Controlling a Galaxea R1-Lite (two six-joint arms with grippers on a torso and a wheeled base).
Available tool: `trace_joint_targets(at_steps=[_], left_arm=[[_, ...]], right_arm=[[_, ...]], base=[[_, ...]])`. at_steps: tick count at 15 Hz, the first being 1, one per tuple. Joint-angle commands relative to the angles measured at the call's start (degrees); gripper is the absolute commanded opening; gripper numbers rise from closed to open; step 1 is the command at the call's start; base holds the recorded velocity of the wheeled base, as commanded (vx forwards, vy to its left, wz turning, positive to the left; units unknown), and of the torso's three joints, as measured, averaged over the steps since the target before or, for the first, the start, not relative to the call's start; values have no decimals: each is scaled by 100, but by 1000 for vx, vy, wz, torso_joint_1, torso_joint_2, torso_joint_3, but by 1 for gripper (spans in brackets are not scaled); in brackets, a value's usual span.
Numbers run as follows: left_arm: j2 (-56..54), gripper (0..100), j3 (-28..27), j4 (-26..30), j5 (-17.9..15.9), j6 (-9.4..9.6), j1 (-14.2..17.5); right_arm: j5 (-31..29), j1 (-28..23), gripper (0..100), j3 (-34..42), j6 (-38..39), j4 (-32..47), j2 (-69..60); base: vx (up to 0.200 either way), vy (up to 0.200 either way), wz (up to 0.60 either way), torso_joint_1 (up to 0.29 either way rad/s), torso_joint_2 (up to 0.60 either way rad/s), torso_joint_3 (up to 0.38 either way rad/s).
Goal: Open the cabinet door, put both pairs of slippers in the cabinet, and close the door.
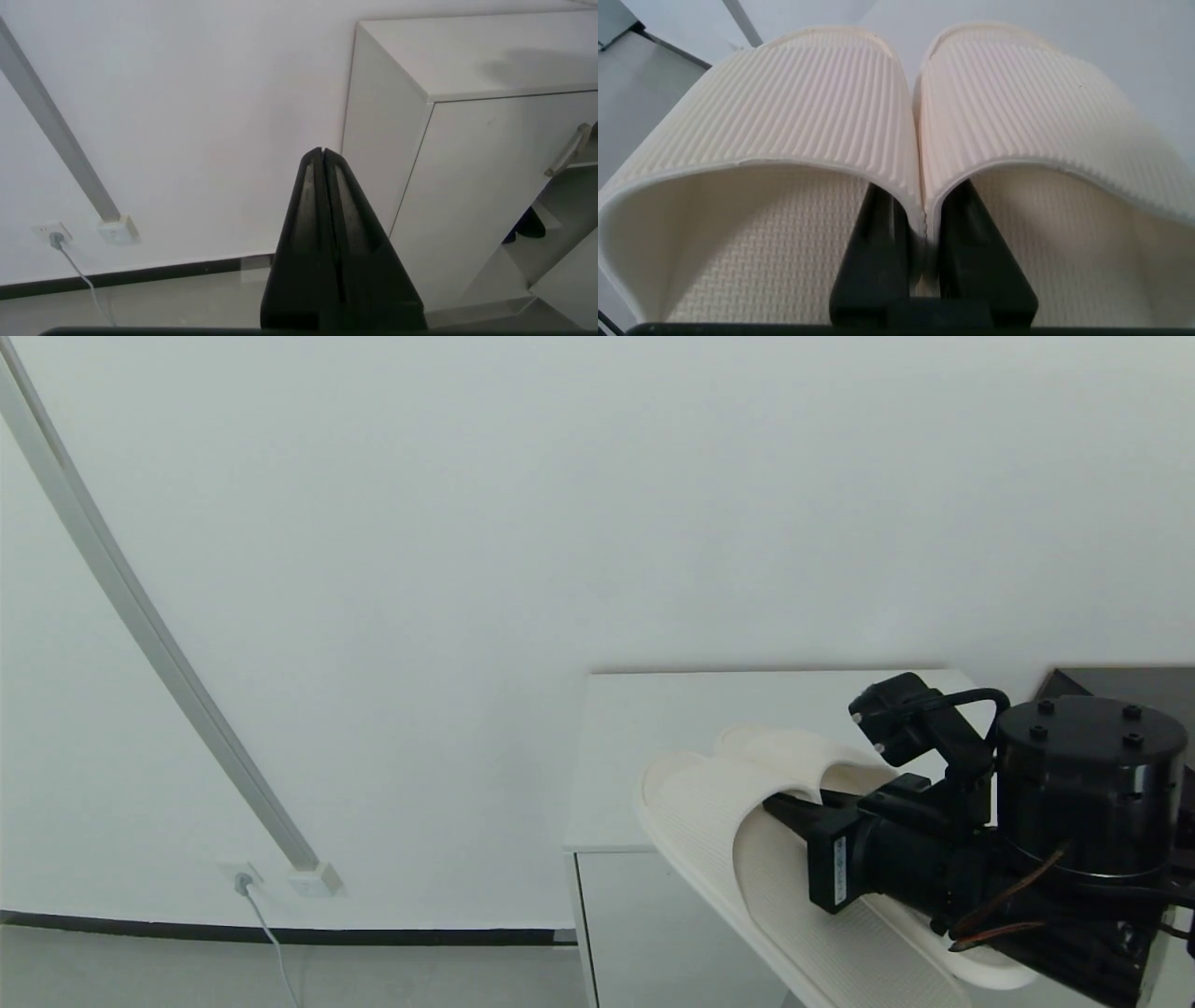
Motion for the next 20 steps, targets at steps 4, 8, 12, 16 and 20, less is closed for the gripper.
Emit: trace_joint_targets(at_steps=[4, 8, 12, 16, 20], left_arm=[[0, 0, -4, 0, 1, -1, 1], [0, 0, -4, 0, 10, -10, 9], [0, 0, -4, 0, 45, -45, 9], [0, 0, -4, 0, 45, -45, 1], [0, 0, -4, 0, 45, -45, 1]], right_arm=[[1, 30, 0, 40, 0, 1, 16], [1, 56, 0, 58, -9, 1, 24], [1, 56, 0, 66, -9, 1, 42], [1, 65, 0, 66, -18, -8, 95], [1, 91, 0, 66, -27, -17, 95]], base=[[-200, 0, 0, 5, 2, 2], [-100, 0, 0, -2, -1, 2], [0, 0, 0, 0, 0, 0], [0, 0, 0, 0, 0, 0], [0, -150, 0, 2, 1, -3]])
